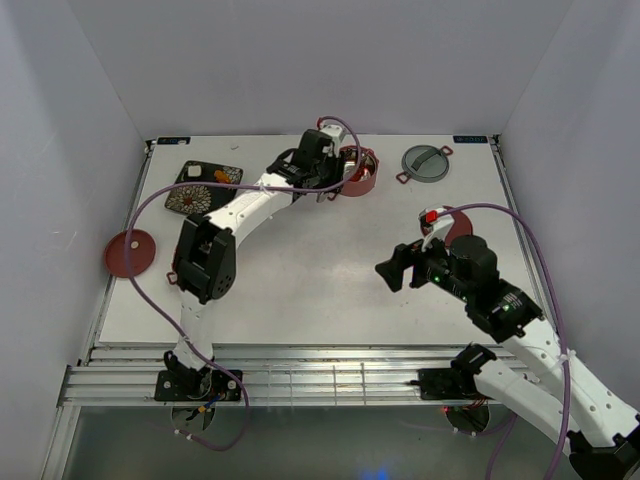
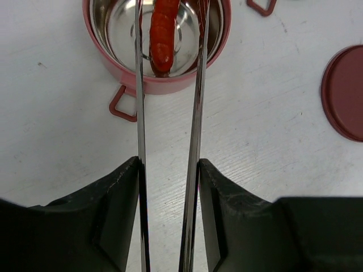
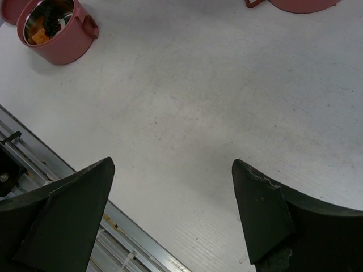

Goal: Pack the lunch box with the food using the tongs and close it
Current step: Place the fake food in the packing box, then pick up the fake food from the plate.

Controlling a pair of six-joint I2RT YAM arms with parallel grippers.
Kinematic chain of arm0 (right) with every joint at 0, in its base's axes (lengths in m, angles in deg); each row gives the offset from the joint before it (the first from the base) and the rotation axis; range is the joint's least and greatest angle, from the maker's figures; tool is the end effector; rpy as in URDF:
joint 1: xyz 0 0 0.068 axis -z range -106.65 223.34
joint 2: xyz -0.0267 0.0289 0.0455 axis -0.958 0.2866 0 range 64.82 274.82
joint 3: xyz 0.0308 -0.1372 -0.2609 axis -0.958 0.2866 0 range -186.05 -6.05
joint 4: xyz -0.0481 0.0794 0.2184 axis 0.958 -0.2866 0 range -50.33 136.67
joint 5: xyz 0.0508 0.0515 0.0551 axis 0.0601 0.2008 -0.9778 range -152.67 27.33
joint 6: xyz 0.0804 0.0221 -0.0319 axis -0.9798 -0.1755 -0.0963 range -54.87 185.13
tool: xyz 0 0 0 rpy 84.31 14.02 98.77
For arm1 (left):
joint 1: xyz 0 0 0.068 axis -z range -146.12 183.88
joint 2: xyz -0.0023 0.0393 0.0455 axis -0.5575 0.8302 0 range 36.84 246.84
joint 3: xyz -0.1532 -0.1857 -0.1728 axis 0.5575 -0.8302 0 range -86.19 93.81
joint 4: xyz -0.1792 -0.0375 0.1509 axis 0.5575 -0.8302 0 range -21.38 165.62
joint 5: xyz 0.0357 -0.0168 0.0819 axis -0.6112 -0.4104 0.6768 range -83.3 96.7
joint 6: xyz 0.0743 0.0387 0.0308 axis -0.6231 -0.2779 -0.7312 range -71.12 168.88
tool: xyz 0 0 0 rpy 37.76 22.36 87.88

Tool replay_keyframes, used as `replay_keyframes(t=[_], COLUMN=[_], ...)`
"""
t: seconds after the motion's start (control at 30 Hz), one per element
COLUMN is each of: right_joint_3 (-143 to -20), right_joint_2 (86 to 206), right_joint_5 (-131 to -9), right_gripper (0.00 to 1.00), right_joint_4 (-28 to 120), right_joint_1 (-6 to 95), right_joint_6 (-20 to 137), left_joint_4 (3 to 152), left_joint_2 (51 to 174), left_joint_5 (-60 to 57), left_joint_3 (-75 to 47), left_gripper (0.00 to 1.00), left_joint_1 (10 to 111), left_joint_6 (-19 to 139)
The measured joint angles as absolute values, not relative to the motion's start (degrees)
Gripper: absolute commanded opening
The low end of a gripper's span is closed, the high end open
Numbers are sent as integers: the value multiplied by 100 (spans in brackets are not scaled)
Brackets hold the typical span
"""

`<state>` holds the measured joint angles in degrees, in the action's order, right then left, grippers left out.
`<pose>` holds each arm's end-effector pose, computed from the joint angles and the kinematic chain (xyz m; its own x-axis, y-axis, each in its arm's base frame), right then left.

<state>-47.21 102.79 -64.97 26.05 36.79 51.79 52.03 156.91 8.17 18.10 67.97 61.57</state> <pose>0.1223 0.0946 0.3169 -0.3785 0.0064 -0.9256 -0.5534 0.8000 0.2318 0.4238 -0.2842 0.2638 -0.6320 0.1625 -0.7577 0.4151 0.8966 -0.1540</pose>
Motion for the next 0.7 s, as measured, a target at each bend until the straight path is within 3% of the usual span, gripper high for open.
replay_keyframes(t=[0.43,0.7], right_joint_3=[-4721,-4711], right_joint_2=[10316,10233], right_joint_5=[-6499,-6534], right_gripper=[90,90], right_joint_4=[2622,2631], right_joint_1=[3679,3677], right_joint_6=[5185,5185], left_joint_4=[4449,3926], left_joint_2=[14495,14069], left_joint_5=[2225,2461], left_joint_3=[2175,1143], left_gripper=[51,50], left_joint_1=[6681,5059], left_joint_6=[6258,7106])
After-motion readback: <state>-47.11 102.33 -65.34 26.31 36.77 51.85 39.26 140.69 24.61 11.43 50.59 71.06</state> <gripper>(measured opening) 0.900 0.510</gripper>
